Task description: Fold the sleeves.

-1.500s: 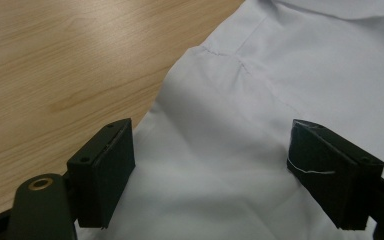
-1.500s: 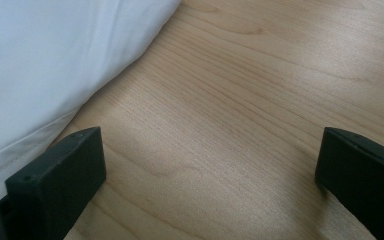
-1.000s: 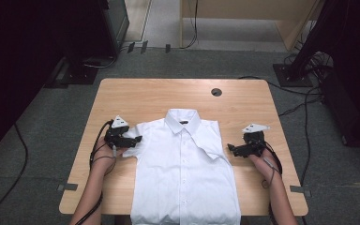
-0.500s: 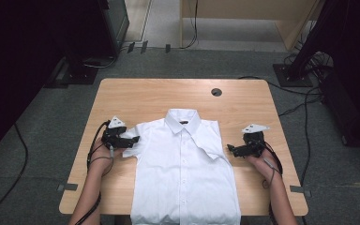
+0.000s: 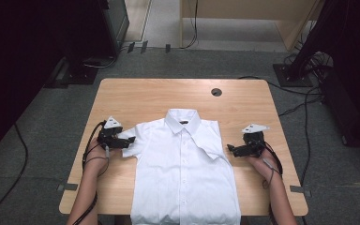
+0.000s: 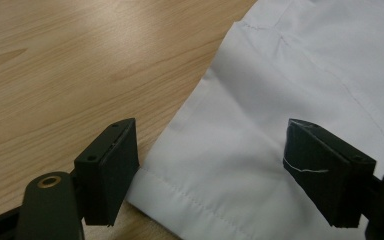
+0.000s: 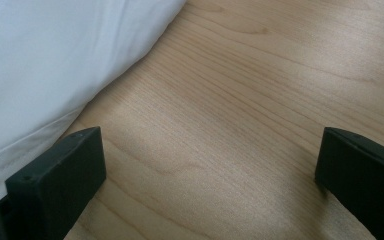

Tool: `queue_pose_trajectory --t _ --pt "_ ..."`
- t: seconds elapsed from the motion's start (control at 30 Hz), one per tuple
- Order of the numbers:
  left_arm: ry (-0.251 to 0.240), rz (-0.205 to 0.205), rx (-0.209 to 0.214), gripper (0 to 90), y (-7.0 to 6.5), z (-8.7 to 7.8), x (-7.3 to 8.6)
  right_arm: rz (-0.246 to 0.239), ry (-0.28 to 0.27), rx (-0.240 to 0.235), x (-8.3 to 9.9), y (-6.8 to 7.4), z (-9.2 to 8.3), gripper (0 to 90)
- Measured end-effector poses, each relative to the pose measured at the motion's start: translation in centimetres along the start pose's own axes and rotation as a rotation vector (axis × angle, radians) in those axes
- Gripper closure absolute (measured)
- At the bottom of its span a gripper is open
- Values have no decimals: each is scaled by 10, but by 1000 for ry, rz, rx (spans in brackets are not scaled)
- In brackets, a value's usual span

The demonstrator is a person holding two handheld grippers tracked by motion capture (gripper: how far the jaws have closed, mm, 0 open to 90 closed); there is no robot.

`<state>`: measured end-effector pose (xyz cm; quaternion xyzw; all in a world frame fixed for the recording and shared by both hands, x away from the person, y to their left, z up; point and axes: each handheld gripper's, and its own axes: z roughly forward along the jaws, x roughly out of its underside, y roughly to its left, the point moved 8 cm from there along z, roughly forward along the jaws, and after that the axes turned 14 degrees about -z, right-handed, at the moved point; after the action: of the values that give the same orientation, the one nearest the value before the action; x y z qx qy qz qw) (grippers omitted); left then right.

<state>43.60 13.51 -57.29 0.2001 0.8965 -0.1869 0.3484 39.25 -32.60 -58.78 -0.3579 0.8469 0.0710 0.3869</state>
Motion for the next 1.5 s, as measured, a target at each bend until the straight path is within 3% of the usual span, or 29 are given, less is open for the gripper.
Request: queue_pose_trajectory --t 0.37,0.6,0.67,0.77,0.9,1.07,1.17,1.27,1.3,1.5 --pt "-14 -23 -18 226 11 -4 2 0 0 0 0 0 0 0" --pt "-22 -10 -40 230 14 -4 3 1 0 2 0 0 0 0" --pt "-32 -12 -40 306 14 -6 3 2 0 3 0 0 0 0" --pt "-40 -16 -37 320 14 -7 4 3 0 3 0 0 0 0" --pt "-40 -22 -37 408 14 -9 4 3 0 3 0 0 0 0" --pt "-46 -24 -35 578 13 -10 5 2 0 4 0 0 0 0" --pt "-45 -40 -33 647 12 -11 5 3 0 4 0 0 0 0" --pt "-39 -68 -15 790 11 -11 4 4 1 3 0 0 0 0" --pt "-30 -88 -7 808 9 -10 4 2 0 4 0 0 0 0" --pt "-22 -69 -9 859 6 -10 4 8 1 11 0 0 0 0"
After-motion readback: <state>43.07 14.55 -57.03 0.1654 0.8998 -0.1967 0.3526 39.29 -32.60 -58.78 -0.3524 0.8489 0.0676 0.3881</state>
